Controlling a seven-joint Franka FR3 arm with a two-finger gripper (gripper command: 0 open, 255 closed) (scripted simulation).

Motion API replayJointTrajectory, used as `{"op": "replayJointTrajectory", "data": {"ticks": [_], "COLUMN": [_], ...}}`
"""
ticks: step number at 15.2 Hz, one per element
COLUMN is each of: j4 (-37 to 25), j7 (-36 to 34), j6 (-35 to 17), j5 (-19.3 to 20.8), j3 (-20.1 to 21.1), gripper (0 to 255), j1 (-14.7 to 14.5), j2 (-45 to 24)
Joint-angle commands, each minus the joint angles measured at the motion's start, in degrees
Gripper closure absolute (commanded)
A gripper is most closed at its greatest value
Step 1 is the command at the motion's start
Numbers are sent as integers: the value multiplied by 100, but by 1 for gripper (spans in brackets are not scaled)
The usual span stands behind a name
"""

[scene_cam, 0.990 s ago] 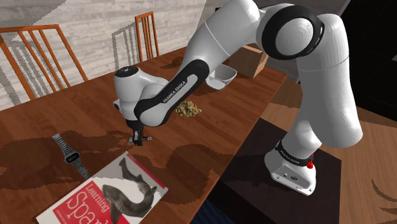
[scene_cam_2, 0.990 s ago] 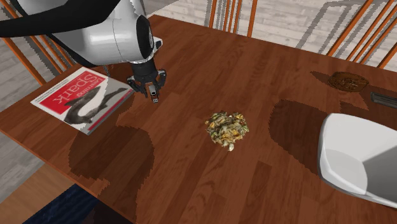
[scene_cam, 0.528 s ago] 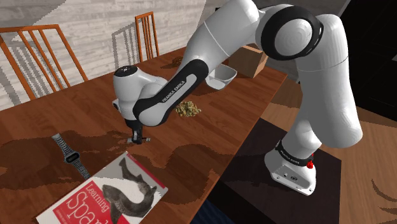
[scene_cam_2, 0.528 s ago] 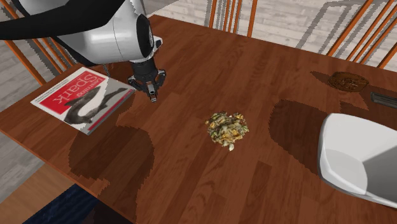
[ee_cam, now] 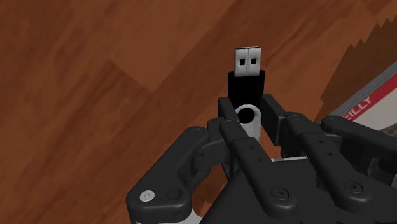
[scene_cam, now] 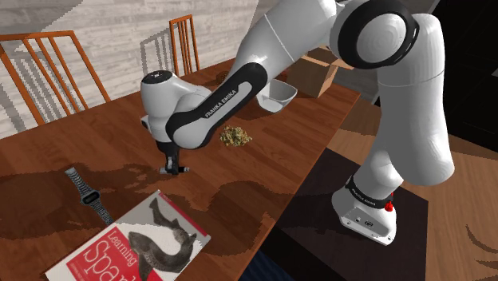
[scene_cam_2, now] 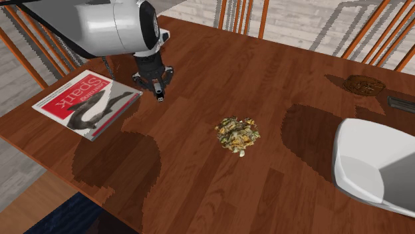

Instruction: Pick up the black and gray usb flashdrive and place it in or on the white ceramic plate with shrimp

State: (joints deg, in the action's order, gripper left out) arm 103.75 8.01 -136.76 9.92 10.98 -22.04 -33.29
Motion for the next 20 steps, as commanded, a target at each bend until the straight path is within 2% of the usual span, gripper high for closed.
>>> {"op": "replayJointTrajectory", "data": {"ticks": [1, 14, 20], "j4": [18, -102, 894], "j7": [16, 134, 848], "j6": [91, 804, 439], "j5": [-26, -200, -390], "j3": [20, 129, 24], "gripper": [255, 255, 255], "j1": [15, 89, 669], "j2": [108, 711, 1379]}}
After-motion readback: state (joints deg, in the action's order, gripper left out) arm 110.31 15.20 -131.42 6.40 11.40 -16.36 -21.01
